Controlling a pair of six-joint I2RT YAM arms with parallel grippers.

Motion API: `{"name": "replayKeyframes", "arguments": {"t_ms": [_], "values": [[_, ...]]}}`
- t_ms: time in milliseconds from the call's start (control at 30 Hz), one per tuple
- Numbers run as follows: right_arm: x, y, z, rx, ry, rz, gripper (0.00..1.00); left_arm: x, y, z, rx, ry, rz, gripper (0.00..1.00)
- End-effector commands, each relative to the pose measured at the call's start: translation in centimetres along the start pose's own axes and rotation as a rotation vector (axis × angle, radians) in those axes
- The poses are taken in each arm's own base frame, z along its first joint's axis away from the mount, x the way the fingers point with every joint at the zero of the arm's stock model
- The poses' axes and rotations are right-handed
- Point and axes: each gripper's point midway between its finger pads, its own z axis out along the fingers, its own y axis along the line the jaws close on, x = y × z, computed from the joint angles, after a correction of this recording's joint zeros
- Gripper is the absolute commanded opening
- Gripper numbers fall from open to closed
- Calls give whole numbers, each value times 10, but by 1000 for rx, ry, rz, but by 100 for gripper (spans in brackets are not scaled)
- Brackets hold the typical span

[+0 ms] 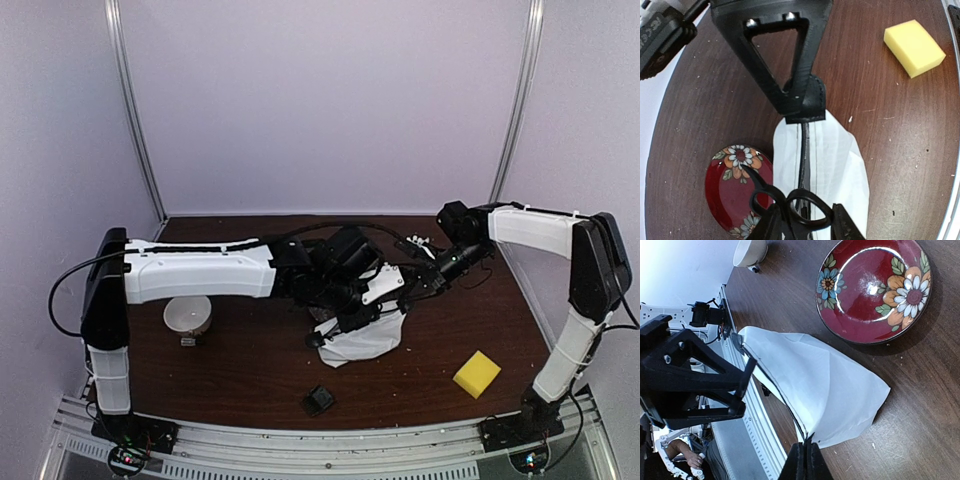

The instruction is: Sort the hair-cutting tools

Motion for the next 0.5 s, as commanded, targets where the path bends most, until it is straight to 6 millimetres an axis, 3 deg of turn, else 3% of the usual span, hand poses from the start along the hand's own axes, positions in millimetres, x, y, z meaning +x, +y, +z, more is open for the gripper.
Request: {"name": "replayKeyframes", "arguments": {"t_ms": [0,100,200,333,467], "values": [[2,4,-7,37,-11,-44,0,-21,9,-18,-38,-88,-47,0],[2,4,-7,45,-13,-50,0,-24,4,-27,-6,-112,-52,0],[1,7,-9,39,-20,-58,0,-23,-13,-29,84,-133,-22,0],[-1,11,-10,24,-26,-67,0,-15,-40,-19,225,-122,31,0],[0,15,-12,15,-31,-82,0,-15,-52,-6,297,-89,41,0]]}}
